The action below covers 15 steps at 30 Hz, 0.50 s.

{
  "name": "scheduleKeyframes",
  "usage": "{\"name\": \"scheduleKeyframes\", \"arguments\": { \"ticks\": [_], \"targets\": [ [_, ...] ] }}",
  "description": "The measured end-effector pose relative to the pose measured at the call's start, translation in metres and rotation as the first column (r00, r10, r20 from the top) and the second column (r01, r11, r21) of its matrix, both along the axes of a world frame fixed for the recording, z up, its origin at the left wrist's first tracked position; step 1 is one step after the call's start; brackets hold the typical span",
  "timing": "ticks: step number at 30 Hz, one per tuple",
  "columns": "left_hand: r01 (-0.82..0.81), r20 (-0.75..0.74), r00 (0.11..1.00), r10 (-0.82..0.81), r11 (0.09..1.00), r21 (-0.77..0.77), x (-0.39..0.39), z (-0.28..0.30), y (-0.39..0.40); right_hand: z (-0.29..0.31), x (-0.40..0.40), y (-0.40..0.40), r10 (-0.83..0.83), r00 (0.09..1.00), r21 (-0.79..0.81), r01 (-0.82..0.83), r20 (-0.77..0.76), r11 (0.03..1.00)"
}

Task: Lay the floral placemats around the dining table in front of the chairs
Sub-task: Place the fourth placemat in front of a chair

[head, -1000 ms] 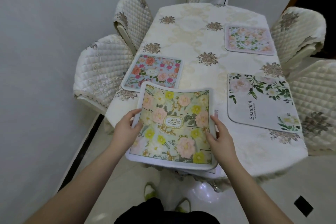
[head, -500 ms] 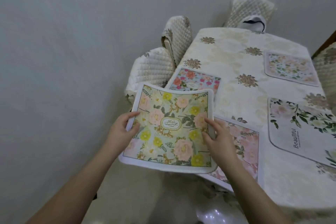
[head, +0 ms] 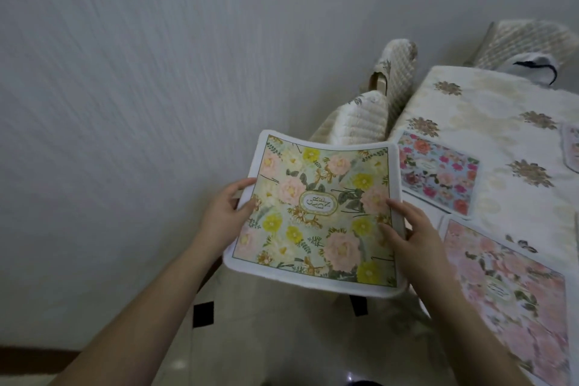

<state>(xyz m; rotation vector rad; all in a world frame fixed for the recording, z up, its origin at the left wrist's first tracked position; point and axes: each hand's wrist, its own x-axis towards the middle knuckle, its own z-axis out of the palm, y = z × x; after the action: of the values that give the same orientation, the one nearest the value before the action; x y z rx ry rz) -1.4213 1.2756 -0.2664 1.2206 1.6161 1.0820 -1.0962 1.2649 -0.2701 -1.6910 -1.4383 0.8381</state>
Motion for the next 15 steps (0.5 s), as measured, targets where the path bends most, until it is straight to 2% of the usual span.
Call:
{"name": "scheduleKeyframes", "arguments": {
  "ticks": [8, 15],
  "targets": [
    [-0.038, 0.048, 0.998, 0.038, 0.999, 0.002, -0.022, -0.007, 0.035, 0.007, -0.013, 0.035, -0.019, 0.994, -0.042, 0.014, -0.106, 0.999],
    [-0.044, -0.006, 0.999, 0.044, 0.999, -0.015, -0.015, -0.002, 0.097, 0.001, -0.009, 0.101, -0.02, 0.988, -0.041, 0.013, -0.154, 0.999]
  ]
}}
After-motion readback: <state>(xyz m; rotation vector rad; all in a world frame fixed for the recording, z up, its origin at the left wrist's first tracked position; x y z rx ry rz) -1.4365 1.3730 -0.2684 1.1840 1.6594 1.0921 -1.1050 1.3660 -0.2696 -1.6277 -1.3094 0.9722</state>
